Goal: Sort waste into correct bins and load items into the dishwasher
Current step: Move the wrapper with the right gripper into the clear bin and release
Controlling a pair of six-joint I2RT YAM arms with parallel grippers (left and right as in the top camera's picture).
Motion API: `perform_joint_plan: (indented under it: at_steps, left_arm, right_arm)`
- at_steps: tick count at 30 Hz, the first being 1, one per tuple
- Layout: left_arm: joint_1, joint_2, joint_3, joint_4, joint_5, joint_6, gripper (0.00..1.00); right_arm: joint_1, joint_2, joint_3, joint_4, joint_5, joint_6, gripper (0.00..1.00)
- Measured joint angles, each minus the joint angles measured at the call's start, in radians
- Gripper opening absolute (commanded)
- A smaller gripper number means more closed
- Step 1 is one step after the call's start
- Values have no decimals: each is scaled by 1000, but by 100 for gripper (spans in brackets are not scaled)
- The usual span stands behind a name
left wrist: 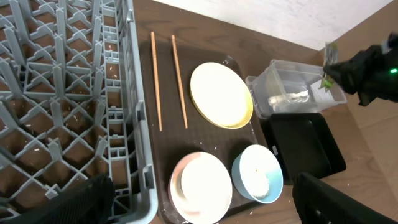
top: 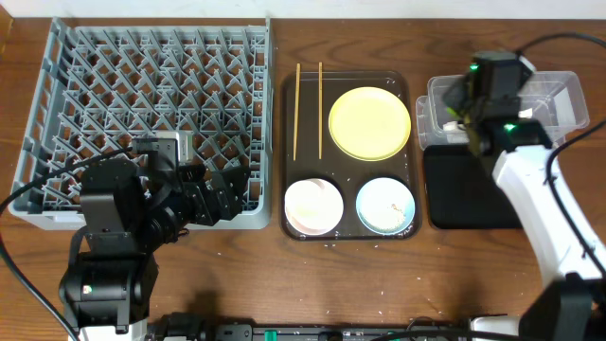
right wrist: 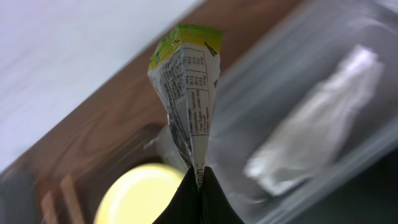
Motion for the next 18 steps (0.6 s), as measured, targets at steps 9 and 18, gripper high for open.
perform_joint_plan:
  at_steps: [9, 18]
  left_arm:
    - [0, 0, 0, -5, 0, 0, 93]
    - [0, 0, 0, -7, 11, 1, 87]
  right_arm:
    - [-137, 151, -8, 23, -87, -11, 67]
    - [-138, -61, -8, -92, -372, -156, 69]
